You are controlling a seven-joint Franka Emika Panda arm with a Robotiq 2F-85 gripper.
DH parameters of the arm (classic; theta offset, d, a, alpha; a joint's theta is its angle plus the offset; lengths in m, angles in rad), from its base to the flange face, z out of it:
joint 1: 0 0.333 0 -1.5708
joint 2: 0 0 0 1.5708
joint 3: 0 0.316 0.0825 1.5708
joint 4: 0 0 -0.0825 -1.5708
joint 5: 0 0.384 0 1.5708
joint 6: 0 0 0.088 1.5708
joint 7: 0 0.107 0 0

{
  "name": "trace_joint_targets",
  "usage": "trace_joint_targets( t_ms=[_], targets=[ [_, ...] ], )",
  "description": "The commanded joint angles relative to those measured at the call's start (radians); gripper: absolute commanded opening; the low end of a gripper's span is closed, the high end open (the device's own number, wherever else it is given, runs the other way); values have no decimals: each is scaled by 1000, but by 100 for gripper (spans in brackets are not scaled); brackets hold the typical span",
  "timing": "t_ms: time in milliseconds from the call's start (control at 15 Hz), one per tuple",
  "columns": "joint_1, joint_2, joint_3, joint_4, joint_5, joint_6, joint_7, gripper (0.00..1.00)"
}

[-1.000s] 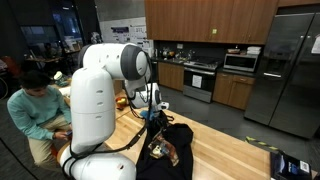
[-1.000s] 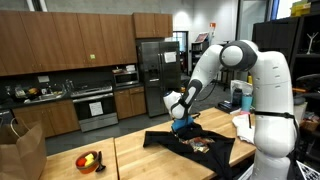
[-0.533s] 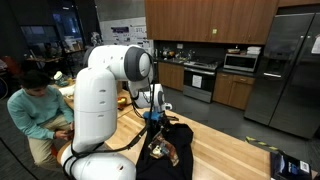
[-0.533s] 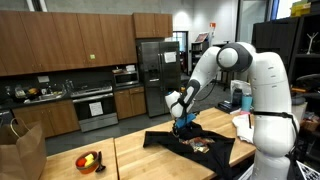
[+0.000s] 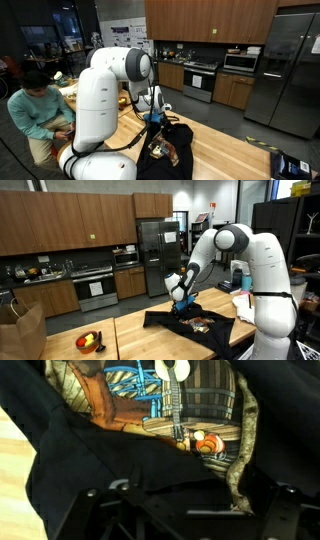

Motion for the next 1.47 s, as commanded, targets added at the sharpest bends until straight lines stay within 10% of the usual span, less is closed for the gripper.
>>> trace_joint_targets(
  t_ms=[0, 67, 800, 1400],
  targets=[
    [36, 29, -54, 23, -75, 70, 21, 100],
    [36, 38, -61, 31, -78, 83, 15, 75],
    [75, 7, -108, 59, -87, 88, 42, 1],
    [41, -51, -213, 126, -177, 83, 246, 1]
  ],
)
